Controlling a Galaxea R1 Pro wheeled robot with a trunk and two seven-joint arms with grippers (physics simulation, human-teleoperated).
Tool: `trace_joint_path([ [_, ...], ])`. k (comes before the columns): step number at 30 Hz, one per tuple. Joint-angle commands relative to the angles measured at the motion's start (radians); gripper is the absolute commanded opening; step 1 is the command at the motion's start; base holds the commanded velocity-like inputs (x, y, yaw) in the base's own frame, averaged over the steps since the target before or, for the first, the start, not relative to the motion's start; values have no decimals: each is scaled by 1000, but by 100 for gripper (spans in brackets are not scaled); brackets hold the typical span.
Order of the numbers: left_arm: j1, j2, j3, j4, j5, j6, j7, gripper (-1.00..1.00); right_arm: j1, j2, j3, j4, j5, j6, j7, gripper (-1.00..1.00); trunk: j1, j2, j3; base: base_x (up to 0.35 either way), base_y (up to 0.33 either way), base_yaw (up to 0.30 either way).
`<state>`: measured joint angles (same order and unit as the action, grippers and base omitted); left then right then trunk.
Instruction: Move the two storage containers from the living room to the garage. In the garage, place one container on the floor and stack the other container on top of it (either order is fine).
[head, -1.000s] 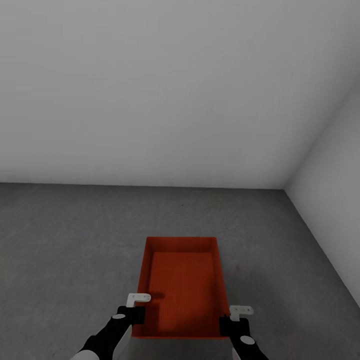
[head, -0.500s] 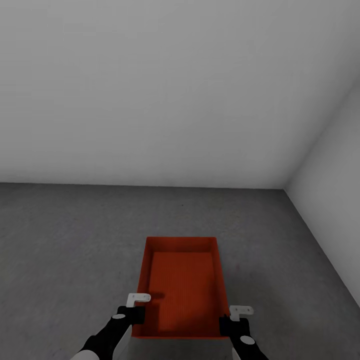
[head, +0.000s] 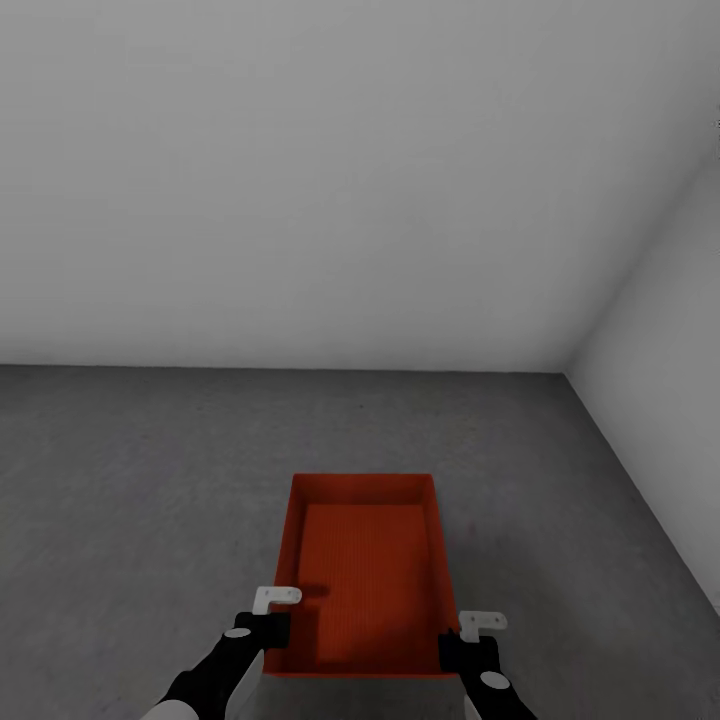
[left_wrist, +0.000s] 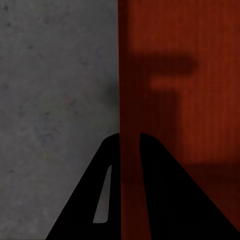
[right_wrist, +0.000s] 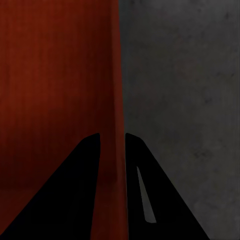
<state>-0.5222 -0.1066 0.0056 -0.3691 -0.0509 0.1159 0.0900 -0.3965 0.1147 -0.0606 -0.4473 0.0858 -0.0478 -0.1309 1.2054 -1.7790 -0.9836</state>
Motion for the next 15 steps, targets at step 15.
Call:
trace_joint_path([
  [15,1,-36,-20,-5,-1,5,-39,-100,-1,2,-19,4,2,-1,-13,-100,0,0,-15,0,0,-50],
])
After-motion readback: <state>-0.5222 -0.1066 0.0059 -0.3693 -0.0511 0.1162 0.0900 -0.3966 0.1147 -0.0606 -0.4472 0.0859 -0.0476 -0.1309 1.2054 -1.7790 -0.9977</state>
